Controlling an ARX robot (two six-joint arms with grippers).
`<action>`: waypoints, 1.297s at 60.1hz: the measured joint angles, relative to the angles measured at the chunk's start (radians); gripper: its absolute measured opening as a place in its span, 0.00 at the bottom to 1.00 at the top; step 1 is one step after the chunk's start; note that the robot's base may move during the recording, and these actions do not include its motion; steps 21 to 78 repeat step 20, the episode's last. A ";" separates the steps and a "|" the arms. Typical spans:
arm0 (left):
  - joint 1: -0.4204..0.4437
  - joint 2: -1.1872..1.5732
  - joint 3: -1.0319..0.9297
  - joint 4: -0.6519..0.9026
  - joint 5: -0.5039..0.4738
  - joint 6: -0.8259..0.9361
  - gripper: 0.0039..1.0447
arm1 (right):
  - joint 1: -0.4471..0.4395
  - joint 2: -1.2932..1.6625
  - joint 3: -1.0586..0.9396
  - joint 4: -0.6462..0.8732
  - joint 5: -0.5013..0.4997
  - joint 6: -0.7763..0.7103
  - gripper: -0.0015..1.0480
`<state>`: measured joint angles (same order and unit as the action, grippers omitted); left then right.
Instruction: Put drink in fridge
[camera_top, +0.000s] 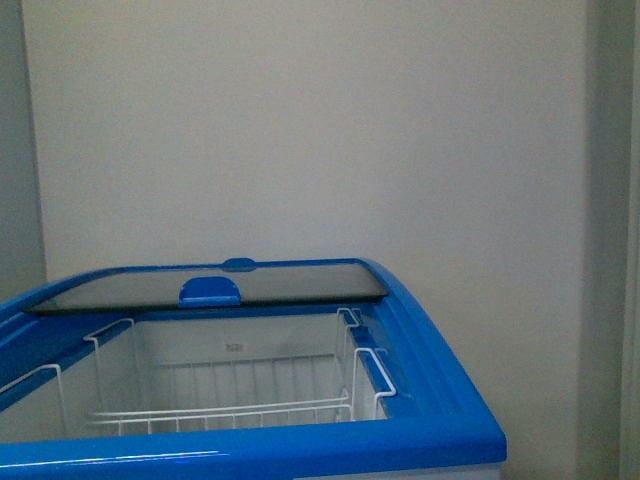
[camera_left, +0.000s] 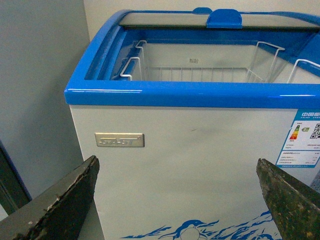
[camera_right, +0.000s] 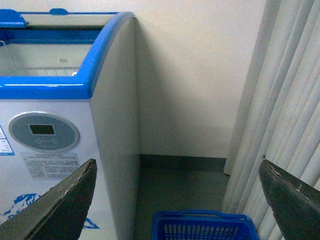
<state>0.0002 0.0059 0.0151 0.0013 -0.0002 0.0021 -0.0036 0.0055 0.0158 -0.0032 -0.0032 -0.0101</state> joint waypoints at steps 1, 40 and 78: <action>0.000 0.000 0.000 0.000 0.000 0.000 0.92 | 0.000 0.000 0.000 0.000 0.000 0.000 0.93; 0.000 0.000 0.000 0.000 0.000 0.000 0.92 | 0.000 0.000 0.000 0.000 0.000 0.000 0.93; 0.000 0.000 0.000 0.000 0.000 0.000 0.92 | 0.000 0.000 0.000 0.000 0.000 0.000 0.93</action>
